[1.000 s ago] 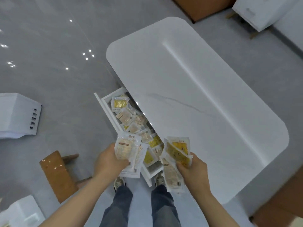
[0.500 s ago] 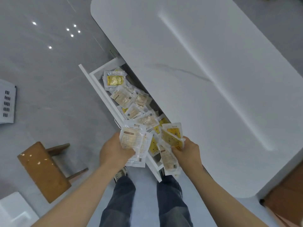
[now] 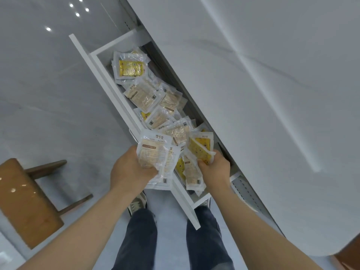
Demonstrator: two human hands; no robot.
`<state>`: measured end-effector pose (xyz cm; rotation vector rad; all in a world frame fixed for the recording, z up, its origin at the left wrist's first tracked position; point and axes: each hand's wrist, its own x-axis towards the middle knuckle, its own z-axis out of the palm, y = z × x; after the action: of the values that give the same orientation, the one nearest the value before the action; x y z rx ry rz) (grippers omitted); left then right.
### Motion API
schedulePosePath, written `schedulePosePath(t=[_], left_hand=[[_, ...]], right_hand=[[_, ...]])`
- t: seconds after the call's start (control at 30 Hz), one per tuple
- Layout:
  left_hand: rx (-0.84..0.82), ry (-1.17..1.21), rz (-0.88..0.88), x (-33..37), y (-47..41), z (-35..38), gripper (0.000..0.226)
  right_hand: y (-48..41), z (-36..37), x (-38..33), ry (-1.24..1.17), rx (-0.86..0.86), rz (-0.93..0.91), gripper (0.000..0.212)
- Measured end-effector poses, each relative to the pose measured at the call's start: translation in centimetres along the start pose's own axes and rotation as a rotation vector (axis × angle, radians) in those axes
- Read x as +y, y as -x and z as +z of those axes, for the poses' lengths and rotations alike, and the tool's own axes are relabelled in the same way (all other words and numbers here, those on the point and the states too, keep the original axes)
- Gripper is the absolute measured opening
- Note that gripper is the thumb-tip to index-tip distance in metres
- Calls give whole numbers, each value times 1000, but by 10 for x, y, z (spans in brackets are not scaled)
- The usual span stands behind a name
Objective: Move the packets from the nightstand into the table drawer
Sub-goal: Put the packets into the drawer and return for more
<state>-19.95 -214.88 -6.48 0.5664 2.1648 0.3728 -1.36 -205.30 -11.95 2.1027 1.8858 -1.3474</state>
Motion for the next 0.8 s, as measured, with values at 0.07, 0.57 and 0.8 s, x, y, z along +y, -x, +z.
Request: schedulePosePath(t=[0.07,0.57,0.8], left_hand=[[-2,11,-4,-2,-6,4,46],[-27,52,3,3,-23,6,50],[6,56,-4,7,-28,-6,51]], right_hand=[[-8,10,6,23,-8,22,11],[-24,27,26,222,-186,68,45],[-30,10,14,261,-39,-70,22]])
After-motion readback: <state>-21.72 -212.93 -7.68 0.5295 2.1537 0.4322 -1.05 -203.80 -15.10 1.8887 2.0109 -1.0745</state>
